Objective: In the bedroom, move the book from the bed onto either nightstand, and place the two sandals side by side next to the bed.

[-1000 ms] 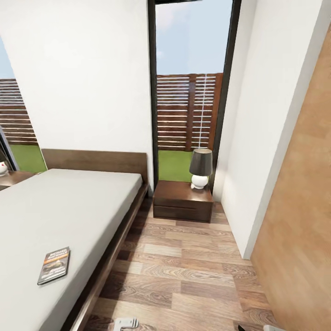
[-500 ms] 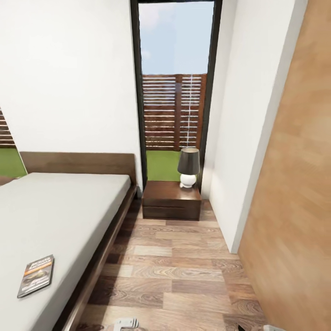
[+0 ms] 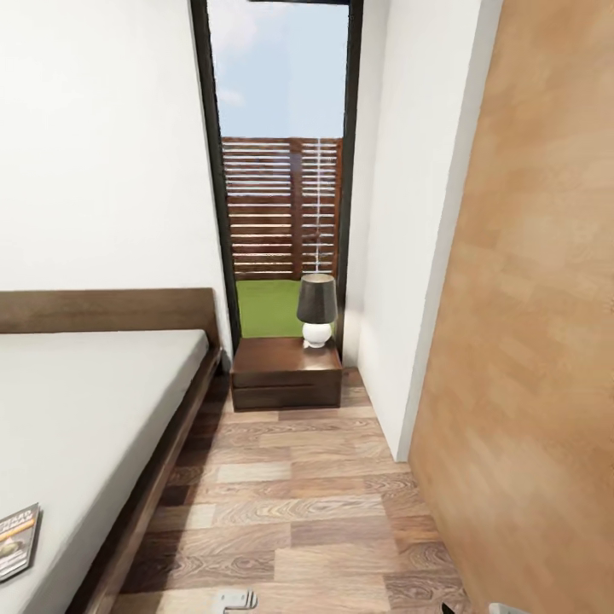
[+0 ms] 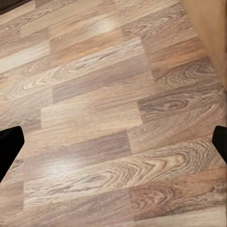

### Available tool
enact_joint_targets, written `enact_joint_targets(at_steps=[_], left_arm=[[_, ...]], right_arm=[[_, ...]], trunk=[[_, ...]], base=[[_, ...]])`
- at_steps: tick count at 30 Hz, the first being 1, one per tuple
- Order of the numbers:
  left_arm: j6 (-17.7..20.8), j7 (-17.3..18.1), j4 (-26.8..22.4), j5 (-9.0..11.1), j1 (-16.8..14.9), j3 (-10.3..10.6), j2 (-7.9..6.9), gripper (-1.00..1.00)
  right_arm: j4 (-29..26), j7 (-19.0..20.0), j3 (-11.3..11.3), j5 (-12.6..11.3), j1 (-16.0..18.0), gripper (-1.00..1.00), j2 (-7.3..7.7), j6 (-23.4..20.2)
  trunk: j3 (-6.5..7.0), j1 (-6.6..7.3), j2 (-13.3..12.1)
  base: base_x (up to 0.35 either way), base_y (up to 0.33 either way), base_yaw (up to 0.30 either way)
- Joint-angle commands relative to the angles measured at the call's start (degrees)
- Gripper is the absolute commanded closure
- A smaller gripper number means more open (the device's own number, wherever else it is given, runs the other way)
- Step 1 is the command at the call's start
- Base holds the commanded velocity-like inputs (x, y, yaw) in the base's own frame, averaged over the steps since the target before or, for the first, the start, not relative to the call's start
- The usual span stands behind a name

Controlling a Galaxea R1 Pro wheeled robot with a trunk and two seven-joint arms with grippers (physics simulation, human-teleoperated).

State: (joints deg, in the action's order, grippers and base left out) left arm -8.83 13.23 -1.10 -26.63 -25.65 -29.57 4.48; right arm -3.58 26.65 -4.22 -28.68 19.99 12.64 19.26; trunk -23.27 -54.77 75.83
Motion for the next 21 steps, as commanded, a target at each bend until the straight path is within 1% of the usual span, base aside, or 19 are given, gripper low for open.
enact_joint_targets(at_steps=[1, 21], left_arm=[[-0.11, 0.13, -0.04, -0.53, -0.02, -0.49, 0.01, -1.0], [-0.11, 0.13, -0.04, -0.53, -0.02, -0.49, 0.04, -1.0]], right_arm=[[0.07, 0.24, -0.44, -0.59, 0.05, -1.0, 0.02, 0.15], [0.09, 0.23, -0.44, -0.59, 0.05, -1.0, 0.02, 0.16]], trunk=[[-0.06, -0.01, 0.03], [-0.06, -0.01, 0.03]], base=[[0.069, -0.104, -0.023], [0.011, -0.02, -0.002]])
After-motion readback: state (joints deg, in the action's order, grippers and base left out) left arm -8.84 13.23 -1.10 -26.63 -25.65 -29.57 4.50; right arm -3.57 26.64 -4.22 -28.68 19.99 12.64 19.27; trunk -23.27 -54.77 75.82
